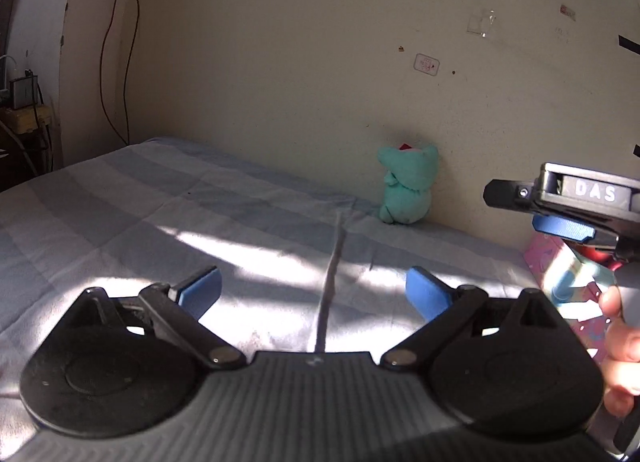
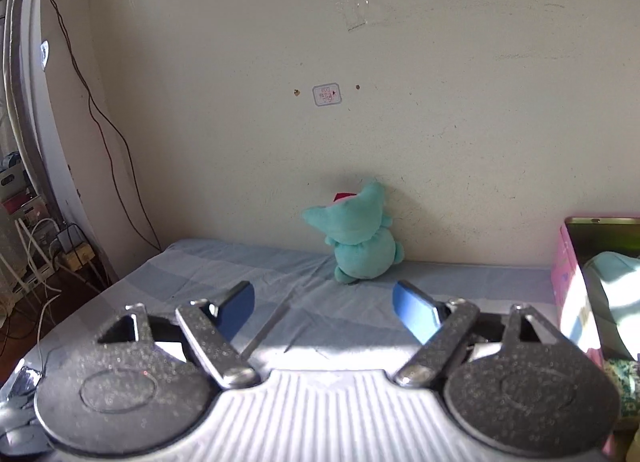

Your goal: Organize objects

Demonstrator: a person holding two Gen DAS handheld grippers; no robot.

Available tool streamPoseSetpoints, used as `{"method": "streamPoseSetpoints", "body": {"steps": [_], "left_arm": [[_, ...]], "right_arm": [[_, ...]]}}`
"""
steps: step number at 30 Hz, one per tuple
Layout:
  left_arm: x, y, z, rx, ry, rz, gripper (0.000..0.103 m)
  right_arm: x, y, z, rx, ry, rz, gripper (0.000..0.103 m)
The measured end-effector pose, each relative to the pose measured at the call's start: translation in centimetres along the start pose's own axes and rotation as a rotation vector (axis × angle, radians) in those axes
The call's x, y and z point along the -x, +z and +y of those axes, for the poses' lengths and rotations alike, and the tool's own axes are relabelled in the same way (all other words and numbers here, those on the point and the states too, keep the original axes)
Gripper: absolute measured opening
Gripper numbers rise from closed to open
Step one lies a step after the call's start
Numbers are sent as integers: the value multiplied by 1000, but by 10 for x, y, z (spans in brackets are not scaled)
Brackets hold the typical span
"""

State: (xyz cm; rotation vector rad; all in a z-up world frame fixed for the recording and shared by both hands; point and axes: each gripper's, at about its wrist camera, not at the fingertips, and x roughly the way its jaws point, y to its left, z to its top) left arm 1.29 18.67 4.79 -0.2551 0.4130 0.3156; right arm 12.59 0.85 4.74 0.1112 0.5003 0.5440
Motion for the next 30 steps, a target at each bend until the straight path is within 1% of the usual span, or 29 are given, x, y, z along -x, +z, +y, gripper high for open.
{"method": "streamPoseSetpoints", "body": {"steps": [2,3,4,5,6,8,9,11,13,15,17,21,26,30], "left_arm": [[9,4,-20,-51,-30,1,103],[15,7,-33,-76,-52,-3,103],[23,8,-48,-102,-76,-10,103],[31,9,-63,-131,-94,-18,103],[40,10,-82,-166,-110,-30,103],[54,9,-112,-224,-145,-48,103],[65,4,-132,-254,-181,-50,103],[76,-1,-159,-291,-235,-27,103],[84,-8,-181,-326,-280,-14,103],[90,-17,-199,-359,-317,13,103],[94,-23,-210,-385,-334,29,103],[101,-31,-218,-419,-325,42,103],[108,-30,-219,-405,-307,54,103],[117,-33,-228,-423,-324,41,103]], "right_arm": [[42,-10,-16,-23,-5,-46,84],[68,-16,-29,-54,-9,-71,88],[95,-23,-42,-82,-28,-99,92],[118,-31,-53,-99,-64,-124,100],[136,-38,-61,-105,-100,-142,103],[171,-52,-77,-107,-182,-150,103],[187,-59,-85,-119,-220,-152,103],[212,-71,-97,-150,-263,-163,103],[236,-81,-111,-188,-288,-180,103],[250,-87,-120,-213,-303,-199,103],[267,-91,-131,-241,-300,-226,103],[278,-94,-138,-263,-282,-254,103],[284,-98,-137,-258,-265,-270,103],[295,-101,-139,-256,-279,-288,103]]}}
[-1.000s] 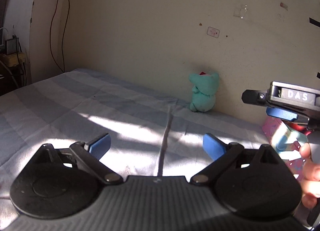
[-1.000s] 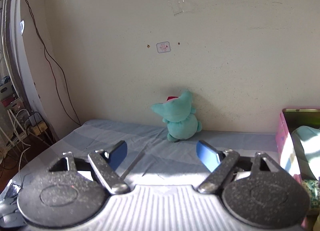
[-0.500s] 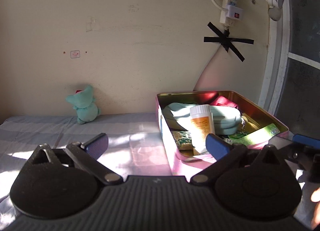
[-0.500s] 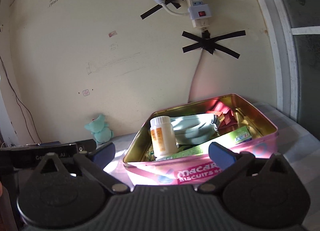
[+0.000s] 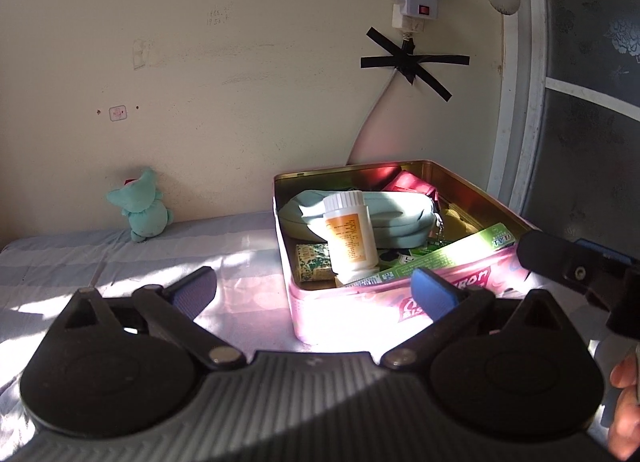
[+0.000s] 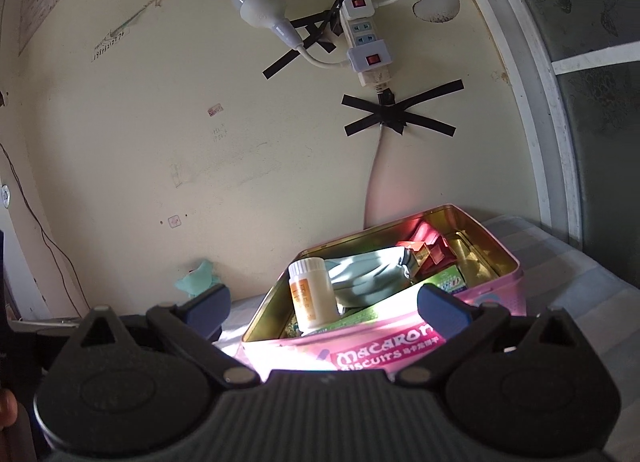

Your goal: Organize objects

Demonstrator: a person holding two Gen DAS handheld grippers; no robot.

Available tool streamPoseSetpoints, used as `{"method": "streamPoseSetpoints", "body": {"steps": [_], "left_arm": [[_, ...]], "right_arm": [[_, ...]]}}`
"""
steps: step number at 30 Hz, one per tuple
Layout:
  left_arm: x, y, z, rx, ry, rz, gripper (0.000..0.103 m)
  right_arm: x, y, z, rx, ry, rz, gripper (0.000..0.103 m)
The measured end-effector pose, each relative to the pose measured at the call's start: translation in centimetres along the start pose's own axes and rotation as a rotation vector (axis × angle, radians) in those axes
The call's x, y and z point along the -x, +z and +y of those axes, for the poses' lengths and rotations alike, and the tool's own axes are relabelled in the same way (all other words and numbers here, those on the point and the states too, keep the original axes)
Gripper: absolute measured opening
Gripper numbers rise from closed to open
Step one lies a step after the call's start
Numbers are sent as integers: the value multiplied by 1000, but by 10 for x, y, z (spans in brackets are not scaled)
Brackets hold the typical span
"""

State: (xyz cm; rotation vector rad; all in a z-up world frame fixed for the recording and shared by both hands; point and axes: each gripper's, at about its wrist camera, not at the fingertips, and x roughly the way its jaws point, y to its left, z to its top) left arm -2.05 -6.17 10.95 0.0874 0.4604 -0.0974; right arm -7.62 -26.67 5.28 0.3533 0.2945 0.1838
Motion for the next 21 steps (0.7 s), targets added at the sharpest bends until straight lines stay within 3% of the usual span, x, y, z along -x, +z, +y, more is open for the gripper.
{"method": "streamPoseSetpoints", "body": {"steps": [9,21], "left_arm": [[-10,-7,-51,-108,-88,45,103],[-31,-9,-69,-132,-82,86,103]], "right_arm": [[23,-8,-40,-68,-93,13,103],[9,-14,-66,-118,-80,43,103]]}}
